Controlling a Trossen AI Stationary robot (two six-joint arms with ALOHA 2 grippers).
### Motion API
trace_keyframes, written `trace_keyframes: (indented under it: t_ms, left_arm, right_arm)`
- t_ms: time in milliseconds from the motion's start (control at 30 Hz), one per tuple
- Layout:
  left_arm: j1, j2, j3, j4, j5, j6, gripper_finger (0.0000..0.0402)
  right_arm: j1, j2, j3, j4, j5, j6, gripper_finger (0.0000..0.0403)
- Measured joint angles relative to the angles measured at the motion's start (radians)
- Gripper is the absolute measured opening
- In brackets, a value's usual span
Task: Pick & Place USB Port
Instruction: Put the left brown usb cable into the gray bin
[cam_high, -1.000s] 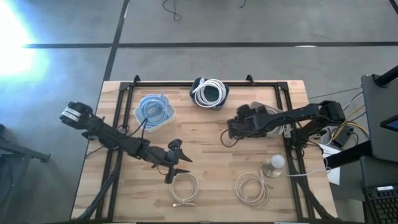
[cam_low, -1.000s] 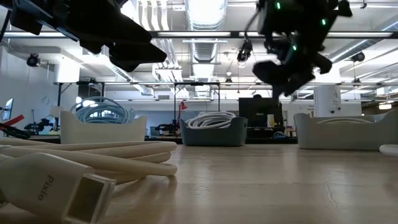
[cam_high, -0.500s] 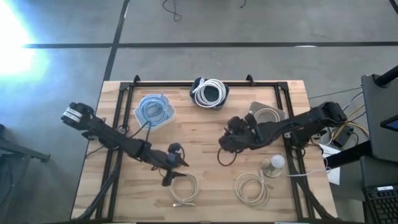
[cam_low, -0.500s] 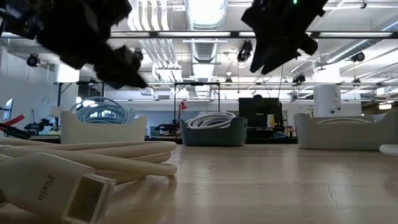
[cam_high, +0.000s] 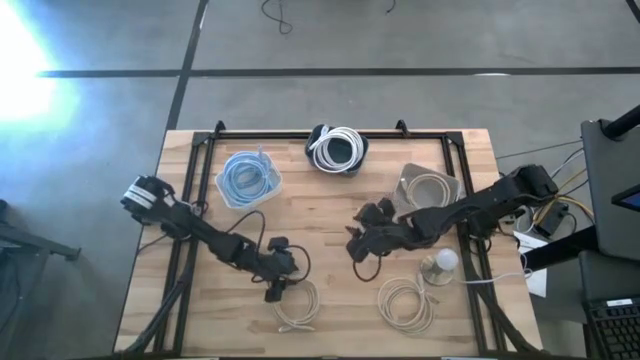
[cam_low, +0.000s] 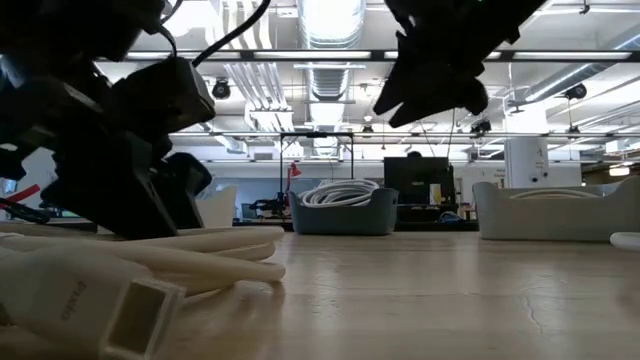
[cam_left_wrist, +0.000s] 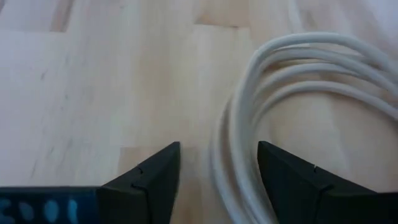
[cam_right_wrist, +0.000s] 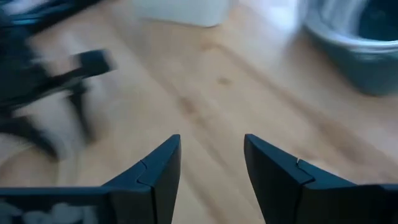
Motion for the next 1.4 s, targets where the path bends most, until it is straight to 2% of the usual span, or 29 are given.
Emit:
trace_keyframes:
  t_ms: [233,433,733,833,967,1200,1400]
  left_arm:
    - [0.001,0.02,0.0,0.002,-0.021,-0.016,0.02]
    - [0.001,0.02,0.0,-0.003,-0.041,-0.039,0.0144]
    - [0.007,0.018,0.009,-0.002,-0.051,0.019,0.0021]
    - [0.018,0.011,0.032,-0.013,-0.085,0.051,0.0017]
    - [0.031,0.006,0.087,-0.033,-0.198,0.135,0.0024]
    - [0.036,0.004,0.209,-0.227,-0.4,0.256,0.0011]
    - [0.036,0.004,0.257,-0.287,-0.46,0.277,0.0019]
  right_arm:
    - [0.0,0.0,-0.08,0.28,-0.233,-0.114,0.0161]
    - [-0.001,0.0,-0.137,0.368,-0.247,-0.119,0.0153]
    - [0.0,0.012,-0.161,0.441,-0.264,-0.119,0.0145]
    - [0.0,0.051,-0.148,0.465,-0.268,-0.119,0.0147]
    - [-0.003,0.134,-0.11,0.472,-0.267,-0.124,0.0147]
    - [-0.003,0.252,-0.015,0.458,-0.273,-0.126,0.0144]
    - [-0.003,0.308,0.08,0.358,-0.275,-0.126,0.0143]
